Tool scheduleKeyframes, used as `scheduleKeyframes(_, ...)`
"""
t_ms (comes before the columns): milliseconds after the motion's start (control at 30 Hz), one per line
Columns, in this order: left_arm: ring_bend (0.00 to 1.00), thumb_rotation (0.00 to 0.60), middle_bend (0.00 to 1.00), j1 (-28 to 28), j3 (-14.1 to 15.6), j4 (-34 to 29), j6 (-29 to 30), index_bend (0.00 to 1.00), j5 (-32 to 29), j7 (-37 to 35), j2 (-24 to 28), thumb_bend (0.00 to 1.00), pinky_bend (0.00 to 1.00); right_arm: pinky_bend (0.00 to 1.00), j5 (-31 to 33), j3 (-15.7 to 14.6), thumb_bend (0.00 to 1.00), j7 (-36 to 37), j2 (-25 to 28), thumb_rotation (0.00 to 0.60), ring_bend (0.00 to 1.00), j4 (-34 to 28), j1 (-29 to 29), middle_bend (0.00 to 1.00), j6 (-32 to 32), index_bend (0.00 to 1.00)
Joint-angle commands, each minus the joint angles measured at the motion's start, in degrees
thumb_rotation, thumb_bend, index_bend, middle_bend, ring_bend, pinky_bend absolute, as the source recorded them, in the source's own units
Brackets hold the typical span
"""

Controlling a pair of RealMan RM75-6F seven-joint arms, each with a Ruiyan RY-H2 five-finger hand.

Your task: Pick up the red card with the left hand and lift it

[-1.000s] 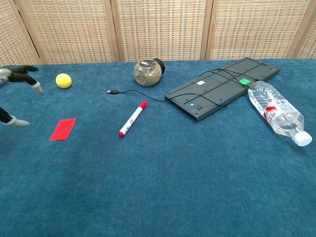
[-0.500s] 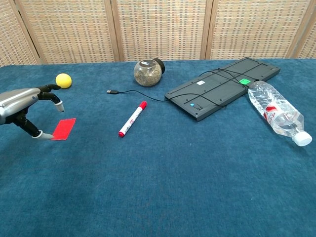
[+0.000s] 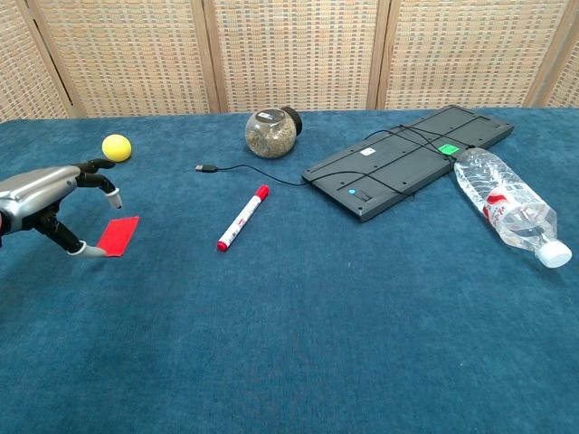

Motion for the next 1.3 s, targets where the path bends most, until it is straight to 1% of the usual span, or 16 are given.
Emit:
scheduleKeyframes(33, 0.00, 0.600, 0.00, -0.4, 0.3, 2.0, -0.6, 0.36, -0.1, -0.5, -1.4, 0.15, 0.00, 0.00, 0.0, 0.0, 0.00, 0.1, 0.0, 0.600, 0.00, 0.0, 0.0, 0.00, 0.0, 0.00)
scheduleKeyframes(200, 0.00, 0.600, 0.00, -0.5, 1.0, 3.7, -0.8, 0.36, 0.6, -2.3, -2.5, 0.15, 0.00, 0.00, 0.0, -0.1, 0.00, 0.1, 0.1, 0.600, 0.00, 0.0, 0.0, 0.00, 0.0, 0.00)
scheduleKeyframes(300, 0.00, 0.600, 0.00, -0.6, 0.8, 4.8, -0.7, 0.36, 0.5, -2.3, -3.0, 0.15, 0.00, 0.00, 0.1, -0.1, 0.00, 0.5, 0.1, 0.600, 0.00, 0.1, 0.0, 0.00, 0.0, 0.00)
scheduleKeyframes(633, 0.00, 0.600, 0.00, -2.5, -0.8, 8.2, -2.1, 0.36, -0.7, -1.9, -4.3, 0.15, 0.00, 0.00, 0.2, -0.1, 0.00, 0.9, 0.2, 0.600, 0.00, 0.2, 0.1, 0.00, -0.1, 0.00)
scheduleKeyframes(767, 0.00, 0.600, 0.00, -3.1, -1.8, 8.0, -1.3, 0.36, -0.7, -2.5, -4.0, 0.16, 0.00, 0.00, 0.3, 0.0, 0.00, 0.9, 0.2, 0.600, 0.00, 0.2, 0.1, 0.00, -0.2, 0.00)
scheduleKeyframes(967, 0.00, 0.600, 0.00, -2.9, -2.0, 5.4, 0.2, 0.36, 0.1, -3.5, -2.1, 0.15, 0.00, 0.00, 0.4, 0.0, 0.00, 1.0, 0.2, 0.600, 0.00, 0.2, 0.1, 0.00, -0.3, 0.00)
scheduleKeyframes(1100, 0.00, 0.600, 0.00, -2.2, -1.2, 0.9, 0.0, 0.36, 0.4, -3.1, 1.1, 0.15, 0.00, 0.00, 0.2, -0.1, 0.00, 1.2, 0.3, 0.600, 0.00, 0.2, 0.1, 0.00, -0.2, 0.00)
scheduleKeyframes(1200, 0.00, 0.600, 0.00, -1.8, -0.4, -3.7, -1.5, 0.36, -0.4, -0.8, 4.3, 0.15, 0.00, 0.00, 0.1, -0.2, 0.00, 1.3, 0.4, 0.600, 0.00, 0.1, 0.1, 0.00, -0.1, 0.00)
scheduleKeyframes(1300, 0.00, 0.600, 0.00, -1.6, -0.1, -6.9, -2.5, 0.36, -1.6, 1.9, 6.1, 0.15, 0.00, 0.00, 0.0, -0.2, 0.00, 1.3, 0.4, 0.600, 0.00, 0.0, 0.0, 0.00, 0.0, 0.00)
